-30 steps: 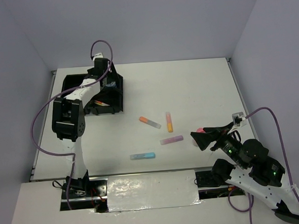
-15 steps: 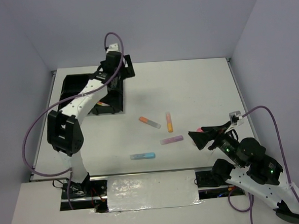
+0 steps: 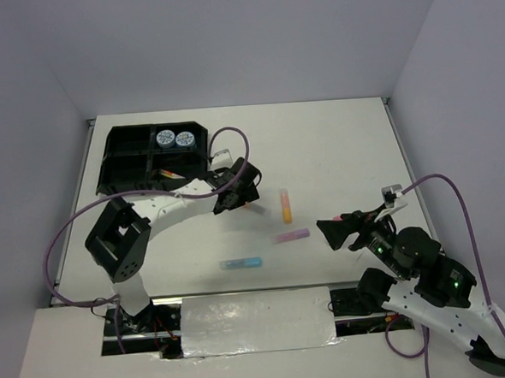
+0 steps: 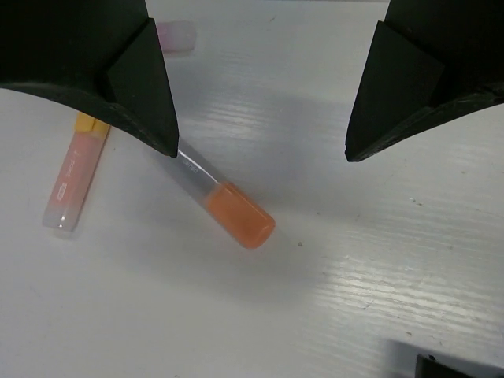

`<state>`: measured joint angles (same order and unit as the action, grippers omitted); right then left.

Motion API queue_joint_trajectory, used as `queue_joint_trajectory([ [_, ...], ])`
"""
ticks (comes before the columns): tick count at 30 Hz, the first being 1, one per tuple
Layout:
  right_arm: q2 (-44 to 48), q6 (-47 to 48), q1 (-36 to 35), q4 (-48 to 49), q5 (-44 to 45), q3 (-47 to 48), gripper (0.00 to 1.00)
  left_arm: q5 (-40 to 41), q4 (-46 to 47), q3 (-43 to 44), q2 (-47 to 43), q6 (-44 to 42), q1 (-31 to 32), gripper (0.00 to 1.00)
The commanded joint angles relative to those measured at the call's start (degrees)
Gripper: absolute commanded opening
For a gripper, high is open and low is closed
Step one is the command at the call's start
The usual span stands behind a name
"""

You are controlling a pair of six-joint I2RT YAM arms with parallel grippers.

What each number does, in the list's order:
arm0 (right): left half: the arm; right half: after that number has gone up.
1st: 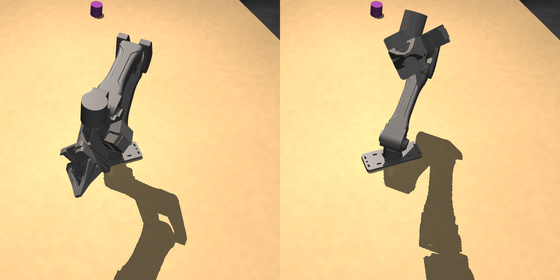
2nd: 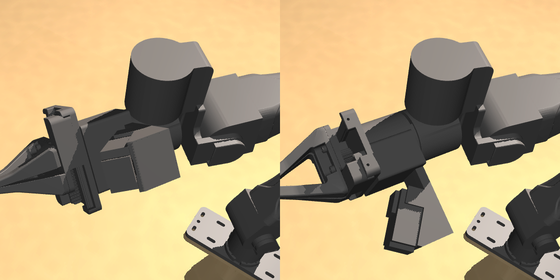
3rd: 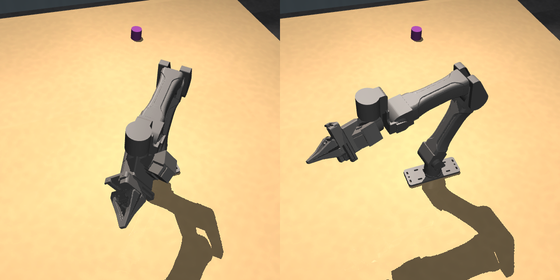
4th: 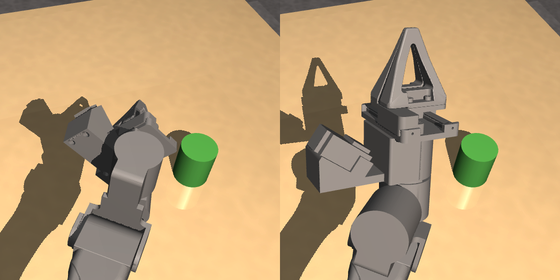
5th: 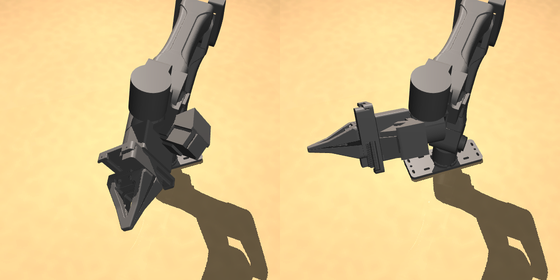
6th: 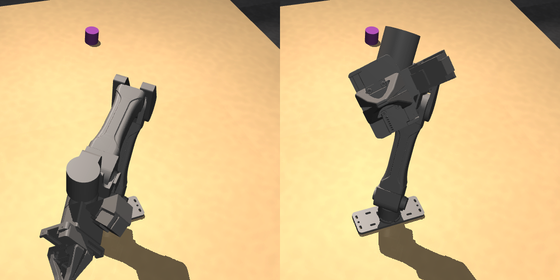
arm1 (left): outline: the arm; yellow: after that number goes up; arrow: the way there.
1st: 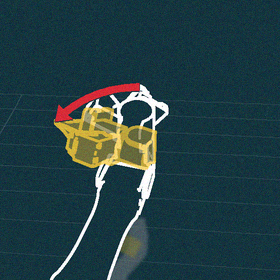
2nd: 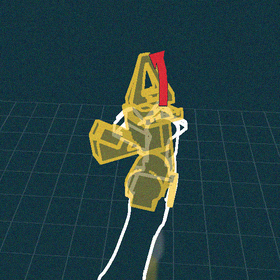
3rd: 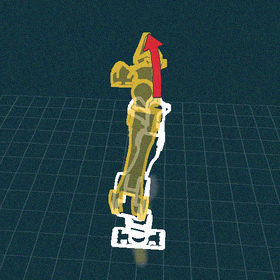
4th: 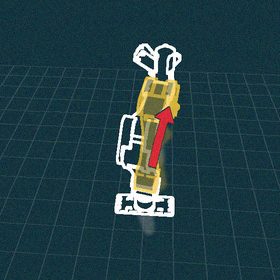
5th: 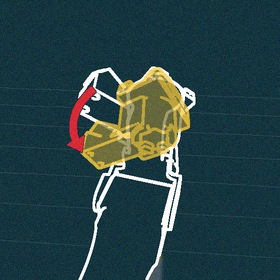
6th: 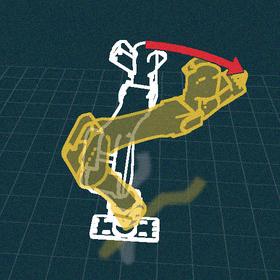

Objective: Sort the stationery into containers
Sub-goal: Pick up the pen from the center of the board.

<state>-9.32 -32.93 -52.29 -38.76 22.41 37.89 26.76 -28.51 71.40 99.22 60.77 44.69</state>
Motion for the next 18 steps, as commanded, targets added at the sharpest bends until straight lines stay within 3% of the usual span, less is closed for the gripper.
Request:
queue_joint_trajectory([
  [1, 1.58, 0.32, -0.09, 2.91, -2.99, -0.71, 1.00, 2.85, -0.93, 3.48, 3.87, 10.66, 0.14, 0.99],
  [11, 2.47, 0.94, 0.00, 1.76, -4.13, -1.15, 1.00, 2.68, -7.51, 14.64, 16.96, 15.34, 0.14, 0.96],
  [18, 3.17, 1.02, 0.00, 2.20, -4.48, -1.59, 1.00, 1.36, -6.64, 12.89, 18.47, 15.61, 0.14, 0.85],
])
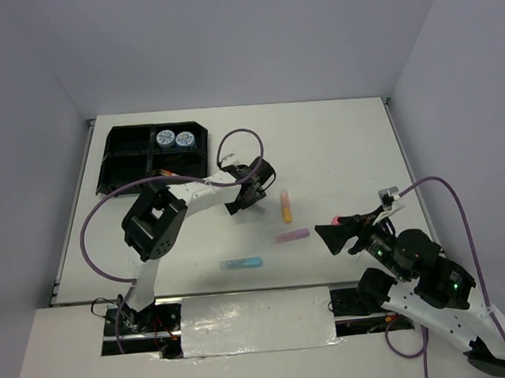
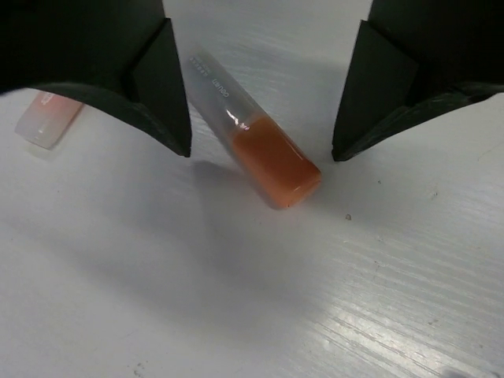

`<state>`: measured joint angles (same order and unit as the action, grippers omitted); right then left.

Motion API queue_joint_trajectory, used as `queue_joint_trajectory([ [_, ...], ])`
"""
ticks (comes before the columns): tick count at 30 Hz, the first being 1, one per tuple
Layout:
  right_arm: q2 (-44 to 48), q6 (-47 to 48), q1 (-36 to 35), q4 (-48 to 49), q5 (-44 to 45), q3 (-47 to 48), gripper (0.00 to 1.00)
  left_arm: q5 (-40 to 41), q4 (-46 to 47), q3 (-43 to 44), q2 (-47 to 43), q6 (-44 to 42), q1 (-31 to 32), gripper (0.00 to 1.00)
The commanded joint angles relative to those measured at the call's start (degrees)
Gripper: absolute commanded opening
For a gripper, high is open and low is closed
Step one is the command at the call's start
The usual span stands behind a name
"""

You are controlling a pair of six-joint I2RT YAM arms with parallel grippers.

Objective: Sort the stationery into containers
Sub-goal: Pick up the pen from the center of the board, then place the pen in the storage box.

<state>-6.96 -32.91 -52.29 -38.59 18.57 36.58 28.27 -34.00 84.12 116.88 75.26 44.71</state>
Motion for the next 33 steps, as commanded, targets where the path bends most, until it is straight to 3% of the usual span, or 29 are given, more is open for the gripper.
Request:
queue_joint_trajectory([
  [1, 0.98, 0.91, -0.09, 2.03, -0.64, -0.37, 1.00, -0.49, -0.81, -0.09, 0.98, 1.03, 0.12, 0.81],
  [5, 2.04, 0.83, -0.09, 2.38, -1.16, -0.72, 1.00, -3.83, 2.87, -3.95, 1.42, 0.58, 0.11, 0.64],
  [14, 4.59, -0.49, -0.18, 1.76, -1.87, -0.98, 1.00, -5.51, 5.43, -4.66, 0.37, -1.61, -1.29, 0.01],
  [19, 6.17, -0.76, -0.18, 0.97, -1.96, -0.89, 1.00, -7.00, 13.86, -6.07, -8.13, -15.27, -5.41, 0.00],
  [21, 6.35, -0.67, -0.18, 0.88, -1.96, -0.63, 1.00, -3.50, 12.13, -3.97, -11.04, -18.48, -6.99, 0.00],
  [26, 6.43, -0.58, -0.09, 1.50, -2.04, -1.07, 1.00, -0.41, 4.65, 0.17, -18.96, -18.92, -21.13, 0.00],
  [27, 6.52, -0.58, -0.09, 1.59, -2.22, -1.42, 1.00, 0.89, 4.64, 0.95, -20.19, -19.36, -25.77, 0.00],
  [33, 6.26, -0.67, -0.18, 3.25, -3.10, -2.82, 1.00, 2.05, 10.52, 1.58, -20.21, -20.25, -39.85, 0.00],
])
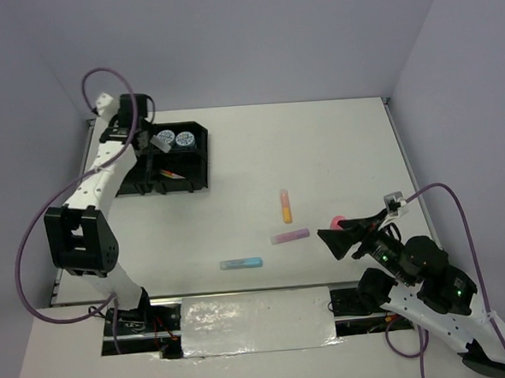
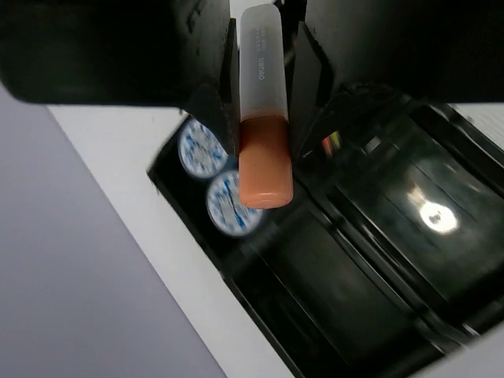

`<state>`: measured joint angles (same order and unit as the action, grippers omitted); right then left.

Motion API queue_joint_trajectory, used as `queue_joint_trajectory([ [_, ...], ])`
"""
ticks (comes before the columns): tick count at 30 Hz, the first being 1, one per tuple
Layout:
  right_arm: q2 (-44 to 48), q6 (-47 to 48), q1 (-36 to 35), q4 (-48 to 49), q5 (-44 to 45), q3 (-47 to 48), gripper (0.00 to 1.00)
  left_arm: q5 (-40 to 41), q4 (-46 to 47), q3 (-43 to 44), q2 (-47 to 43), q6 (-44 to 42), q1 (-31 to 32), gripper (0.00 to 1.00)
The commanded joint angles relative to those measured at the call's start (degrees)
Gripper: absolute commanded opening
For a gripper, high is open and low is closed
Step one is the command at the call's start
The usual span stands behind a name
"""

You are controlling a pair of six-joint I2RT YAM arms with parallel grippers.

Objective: Sort the stationery into containers
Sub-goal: Place the pen in the storage box.

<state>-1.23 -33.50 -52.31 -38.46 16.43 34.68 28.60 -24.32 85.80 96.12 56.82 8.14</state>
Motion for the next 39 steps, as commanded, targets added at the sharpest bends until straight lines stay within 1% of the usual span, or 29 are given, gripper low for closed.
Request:
queue_joint_trajectory([
  [1, 0.36, -0.08, -0.16, 3.47, -1.39, -1.10, 1.00, 0.33, 2.59, 0.15, 2.04, -0.67, -6.79, 0.00],
  [2, 0.18, -0.08, -0.16, 4.00, -1.57, -1.28, 1.00, -1.16, 4.26, 1.11, 3.10, -0.66, -7.95, 0.00],
  [3, -0.34, -0.08, -0.07, 4.27, -1.75, -1.36, 1.00, -2.74, 6.28, 1.91, 5.37, -2.22, -11.45, 0.00],
  [4, -0.70, -0.17, -0.16, 4.53, -2.53, -1.45, 1.00, -5.46, 9.52, 2.96, 6.62, -3.19, -12.44, 0.00],
  [5, -0.96, -0.17, -0.16, 5.23, -3.06, -1.45, 1.00, -6.27, 11.03, 5.15, 7.93, -4.60, -13.14, 0.00],
  [7, -1.93, -0.17, -0.07, 6.37, -4.99, -1.63, 1.00, -4.71, 12.53, 8.40, 11.28, -7.85, -13.94, 0.00],
  [10, -3.42, 0.01, -0.07, 6.90, -5.53, -1.72, 1.00, -3.64, 14.20, 8.95, 13.74, -8.48, -14.99, 0.00],
  [12, -4.12, 0.27, -0.07, 7.08, -5.44, -1.72, 1.00, -3.11, 16.83, 7.81, 14.10, -7.51, -15.52, 0.05],
  [15, -5.53, 0.45, -0.07, 8.04, -5.44, -1.80, 1.00, -3.64, 21.93, 5.17, 15.06, -7.07, -15.79, 0.09],
  [18, -6.94, 0.27, -0.16, 8.40, -5.44, -1.80, 1.00, -4.34, 22.82, 6.04, 17.70, -6.46, -16.05, 0.13],
  [20, -7.64, 0.10, 0.02, 8.92, -5.18, -2.15, 1.00, -4.43, 21.95, 7.80, 19.71, -5.76, -16.23, 0.17],
  [21, -7.82, 0.10, -0.15, 9.01, -5.09, -2.33, 1.00, -4.69, 21.77, 8.15, 20.33, -5.67, -16.31, 0.24],
  [23, -8.52, 0.18, 0.02, 9.72, -5.26, -2.68, 1.00, -4.87, 21.42, 9.12, 21.47, -5.49, -16.23, 0.34],
  [24, -8.87, 0.19, -0.07, 10.15, -5.18, -2.68, 1.00, -4.87, 21.33, 9.04, 21.66, -5.23, -16.31, 0.46],
  [25, -9.22, 0.27, -0.16, 10.33, -5.18, -2.68, 1.00, -5.04, 21.59, 8.95, 22.01, -4.88, -16.40, 0.51],
  [26, -9.92, 0.53, -0.16, 10.51, -5.26, -2.60, 1.00, -4.87, 21.33, 8.95, 22.18, -4.35, -16.32, 0.64],
  [28, -10.71, 0.71, -0.16, 11.12, -5.44, -2.42, 1.00, -5.04, 20.71, 9.12, 22.27, -3.65, -16.40, 0.79],
  [29, -11.33, 0.89, -0.07, 11.30, -5.61, -2.42, 1.00, -4.96, 20.36, 9.30, 22.19, -3.47, -16.49, 0.95],
  [31, -11.86, 1.24, -0.07, 11.74, -6.14, -2.25, 1.00, -5.48, 19.58, 9.91, 21.40, -3.55, -16.40, 0.99],
  [33, -12.30, 1.41, -0.16, 12.09, -6.49, -2.16, 1.00, -5.83, 18.79, 10.44, 20.26, -3.38, -16.40, 0.99],
  [35, -12.39, 1.50, -0.16, 12.53, -6.58, -2.24, 1.00, -6.28, 14.75, 11.14, 17.01, -3.29, -15.44, 0.99],
  [36, -12.65, 1.68, -0.16, 12.79, -6.67, -1.98, 1.00, -6.10, 13.34, 11.06, 15.43, -4.42, -14.65, 0.99],
  [37, -12.65, 1.77, -0.07, 12.88, -6.67, -1.72, 1.00, -6.80, 13.42, 10.36, 11.59, -6.09, -12.64, 0.99],
  [39, -12.74, 1.94, -0.16, 12.53, -6.58, -1.28, 1.00, -9.25, 15.17, 6.69, 7.27, -9.69, -9.83, 0.99],
])
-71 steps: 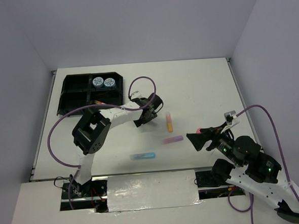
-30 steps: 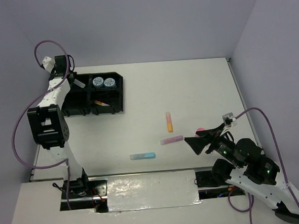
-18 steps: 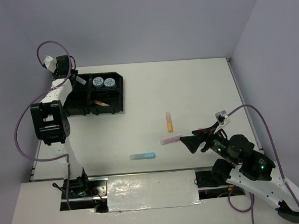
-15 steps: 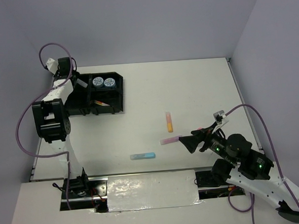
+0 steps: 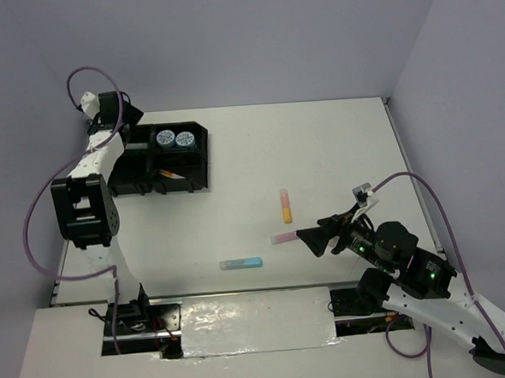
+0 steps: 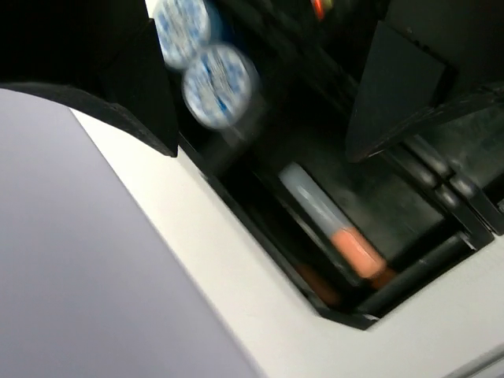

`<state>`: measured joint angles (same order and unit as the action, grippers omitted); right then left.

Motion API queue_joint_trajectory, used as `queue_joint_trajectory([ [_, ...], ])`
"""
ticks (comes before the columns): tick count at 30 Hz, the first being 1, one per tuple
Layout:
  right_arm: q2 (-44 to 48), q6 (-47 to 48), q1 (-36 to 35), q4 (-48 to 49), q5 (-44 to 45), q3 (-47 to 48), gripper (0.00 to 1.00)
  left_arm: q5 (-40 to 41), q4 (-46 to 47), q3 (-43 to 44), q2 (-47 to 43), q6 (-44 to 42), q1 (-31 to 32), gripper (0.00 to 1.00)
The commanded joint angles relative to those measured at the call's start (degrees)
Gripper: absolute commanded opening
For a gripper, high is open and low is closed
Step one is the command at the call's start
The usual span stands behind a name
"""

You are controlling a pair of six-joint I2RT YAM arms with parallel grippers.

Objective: Sort the stationery into containers
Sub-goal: Place the pen in the storage box, then pick up the pen from the center of the board.

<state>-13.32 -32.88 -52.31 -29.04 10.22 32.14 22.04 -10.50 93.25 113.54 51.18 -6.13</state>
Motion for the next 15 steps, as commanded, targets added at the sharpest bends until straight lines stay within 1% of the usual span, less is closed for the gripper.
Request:
queue_joint_trajectory([
  [1, -0.57, 1.24, -0.16, 2.94, -0.11, 1.95, 1.00, -3.75, 3.10, -2.01, -14.35, -8.07, 8.81, 0.99],
  [3, 0.05, 0.98, -0.16, 2.15, 0.15, 2.66, 1.00, -4.46, 2.60, -4.83, -17.54, -10.91, 13.14, 0.99],
  [4, 1.18, 0.37, 0.02, 1.88, 0.41, 3.01, 1.00, -6.47, 0.42, -5.36, -19.30, -12.06, 17.43, 0.99],
  [6, 2.68, -0.51, -0.07, 0.57, 0.77, 4.15, 1.00, -6.84, -2.49, -6.23, -20.19, -13.03, 22.71, 0.99],
  [7, 4.43, -1.21, -0.16, 0.13, 0.94, 4.68, 1.00, -6.14, -3.72, -6.59, -20.11, -13.21, 28.83, 0.99],
  [8, 5.23, -1.57, -0.16, -1.45, 2.51, 5.21, 1.00, -3.79, -4.95, -7.72, -20.02, -13.47, 32.29, 0.99],
  [9, 5.84, -2.00, -0.16, -2.51, 3.74, 6.52, 1.00, -3.59, -4.88, -8.34, -19.67, -13.73, 35.19, 0.99],
  [10, 6.98, -2.36, -0.16, -3.47, 5.15, 7.23, 1.00, -3.93, -4.44, -9.13, -18.80, -13.48, 40.18, 0.99],
  [12, 7.43, -2.62, 0.02, -7.69, 10.42, 10.90, 1.00, -5.69, -2.07, -10.55, -17.22, -13.04, 44.43, 0.99],
  [13, 7.43, -2.54, 0.02, -9.09, 12.18, 12.32, 1.00, -5.78, -1.54, -10.72, -15.29, -12.95, 47.84, 0.99],
  [15, 7.08, -1.75, -0.07, -12.51, 16.12, 16.35, 1.00, -5.78, -0.66, -10.02, -11.78, -12.60, 50.59, 0.99],
])
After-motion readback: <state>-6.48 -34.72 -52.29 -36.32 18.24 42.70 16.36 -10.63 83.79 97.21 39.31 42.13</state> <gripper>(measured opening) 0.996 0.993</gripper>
